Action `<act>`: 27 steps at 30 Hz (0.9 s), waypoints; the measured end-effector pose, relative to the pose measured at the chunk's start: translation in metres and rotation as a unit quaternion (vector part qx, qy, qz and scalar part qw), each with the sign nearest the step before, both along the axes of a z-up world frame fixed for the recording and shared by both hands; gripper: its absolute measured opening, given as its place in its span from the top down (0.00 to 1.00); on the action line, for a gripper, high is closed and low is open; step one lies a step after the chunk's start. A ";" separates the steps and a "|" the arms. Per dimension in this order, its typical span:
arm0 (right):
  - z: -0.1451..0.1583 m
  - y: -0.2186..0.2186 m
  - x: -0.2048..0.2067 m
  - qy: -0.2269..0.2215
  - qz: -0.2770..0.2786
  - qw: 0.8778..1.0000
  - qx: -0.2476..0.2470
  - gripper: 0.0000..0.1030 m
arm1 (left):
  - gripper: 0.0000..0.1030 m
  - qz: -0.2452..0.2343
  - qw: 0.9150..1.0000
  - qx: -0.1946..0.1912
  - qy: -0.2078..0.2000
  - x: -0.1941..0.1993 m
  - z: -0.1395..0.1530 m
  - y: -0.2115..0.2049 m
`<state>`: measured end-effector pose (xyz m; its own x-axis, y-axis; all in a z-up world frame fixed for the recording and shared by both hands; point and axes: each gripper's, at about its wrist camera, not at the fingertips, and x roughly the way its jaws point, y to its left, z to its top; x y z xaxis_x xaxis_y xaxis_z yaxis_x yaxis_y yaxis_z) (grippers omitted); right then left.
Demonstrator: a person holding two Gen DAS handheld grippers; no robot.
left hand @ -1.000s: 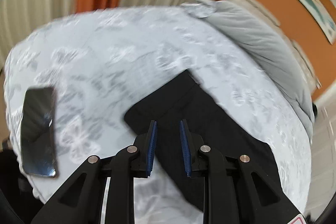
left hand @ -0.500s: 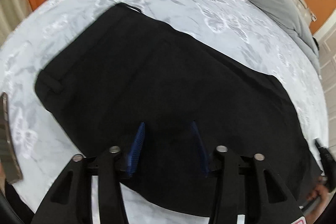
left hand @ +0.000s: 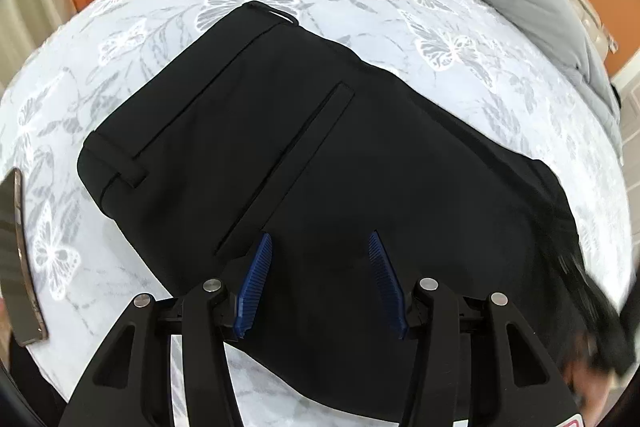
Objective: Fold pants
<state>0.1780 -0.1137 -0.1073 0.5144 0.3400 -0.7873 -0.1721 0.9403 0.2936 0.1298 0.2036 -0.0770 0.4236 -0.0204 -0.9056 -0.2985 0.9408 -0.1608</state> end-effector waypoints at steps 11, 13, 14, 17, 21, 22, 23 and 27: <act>-0.001 -0.037 0.001 0.008 -0.019 0.999 0.027 0.99 | 0.51 -0.020 0.999 0.028 0.010 0.013 -0.002 -0.004; 0.010 -0.073 -0.012 0.009 -0.060 0.997 0.041 0.91 | 0.51 -0.012 1.000 0.014 0.009 0.014 -0.001 0.001; 0.020 -0.093 -0.026 0.002 -0.067 0.997 0.041 0.91 | 0.50 -0.006 1.000 0.012 0.008 0.014 0.000 0.004; 0.037 -0.141 -0.072 -0.009 -0.076 0.997 0.010 0.91 | 0.50 0.025 0.999 0.026 0.014 0.015 -0.003 0.019; 0.052 -0.244 -0.140 -0.003 -0.191 0.981 0.000 0.91 | 0.50 0.053 0.999 -0.007 0.001 0.008 0.002 0.032; 0.057 -0.271 -0.155 -0.002 -0.225 0.974 0.000 0.91 | 0.50 0.052 0.999 -0.009 -0.006 0.005 0.006 0.030; 0.064 -0.304 -0.175 -0.005 -0.265 0.964 -0.001 0.91 | 0.50 0.046 0.999 -0.016 -0.014 0.001 0.011 0.025; 0.076 -0.402 -0.258 -0.017 -0.386 0.922 -0.027 0.37 | 0.42 -0.016 0.998 -0.050 -0.044 -0.019 0.023 -0.013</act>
